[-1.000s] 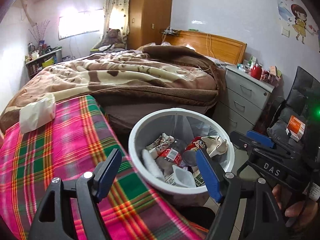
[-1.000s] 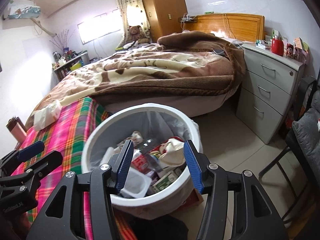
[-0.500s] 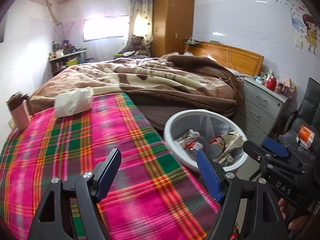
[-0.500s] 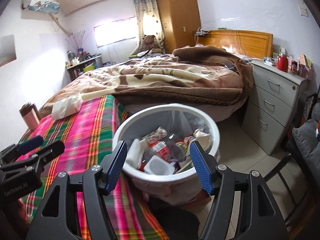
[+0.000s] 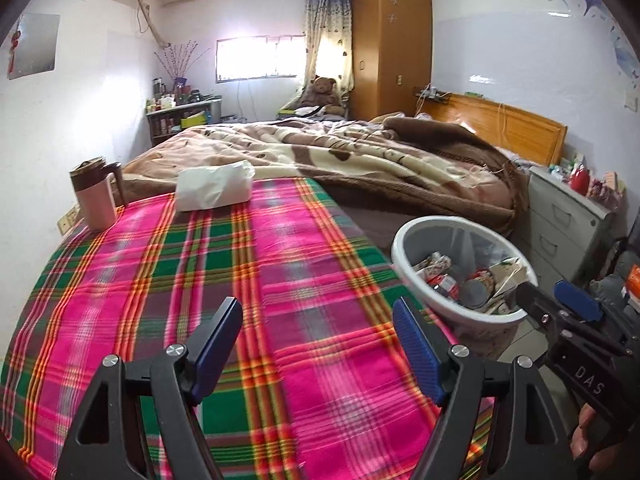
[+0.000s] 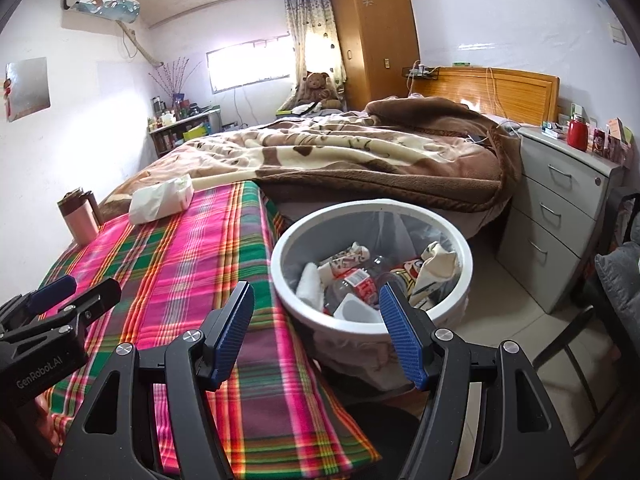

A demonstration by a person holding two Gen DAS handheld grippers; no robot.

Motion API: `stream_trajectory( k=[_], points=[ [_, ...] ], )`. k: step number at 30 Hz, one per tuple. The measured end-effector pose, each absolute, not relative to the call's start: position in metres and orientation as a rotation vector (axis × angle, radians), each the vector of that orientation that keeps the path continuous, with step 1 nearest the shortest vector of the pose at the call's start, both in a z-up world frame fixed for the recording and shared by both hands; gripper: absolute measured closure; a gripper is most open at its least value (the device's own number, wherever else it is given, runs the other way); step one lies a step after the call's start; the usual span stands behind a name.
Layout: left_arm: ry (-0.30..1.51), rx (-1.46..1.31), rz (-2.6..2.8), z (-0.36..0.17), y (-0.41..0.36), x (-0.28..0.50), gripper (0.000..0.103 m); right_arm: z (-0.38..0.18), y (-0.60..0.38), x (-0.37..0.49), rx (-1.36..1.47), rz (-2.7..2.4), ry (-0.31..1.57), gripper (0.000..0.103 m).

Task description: Collect trash

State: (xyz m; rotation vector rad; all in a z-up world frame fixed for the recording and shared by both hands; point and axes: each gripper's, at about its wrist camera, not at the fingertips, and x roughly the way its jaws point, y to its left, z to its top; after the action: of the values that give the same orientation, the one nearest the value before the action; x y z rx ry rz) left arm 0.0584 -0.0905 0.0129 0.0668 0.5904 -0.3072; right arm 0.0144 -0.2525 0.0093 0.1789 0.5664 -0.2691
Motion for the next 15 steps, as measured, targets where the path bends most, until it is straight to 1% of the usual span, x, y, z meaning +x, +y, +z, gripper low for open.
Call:
stream_trajectory(
  k=[15],
  points=[
    [0.596,0.078,-0.303,0.007,-0.089,0.047,0.024,0.012,-0.243,0.009,0.169,-0.282,0.543,0.036]
  ],
)
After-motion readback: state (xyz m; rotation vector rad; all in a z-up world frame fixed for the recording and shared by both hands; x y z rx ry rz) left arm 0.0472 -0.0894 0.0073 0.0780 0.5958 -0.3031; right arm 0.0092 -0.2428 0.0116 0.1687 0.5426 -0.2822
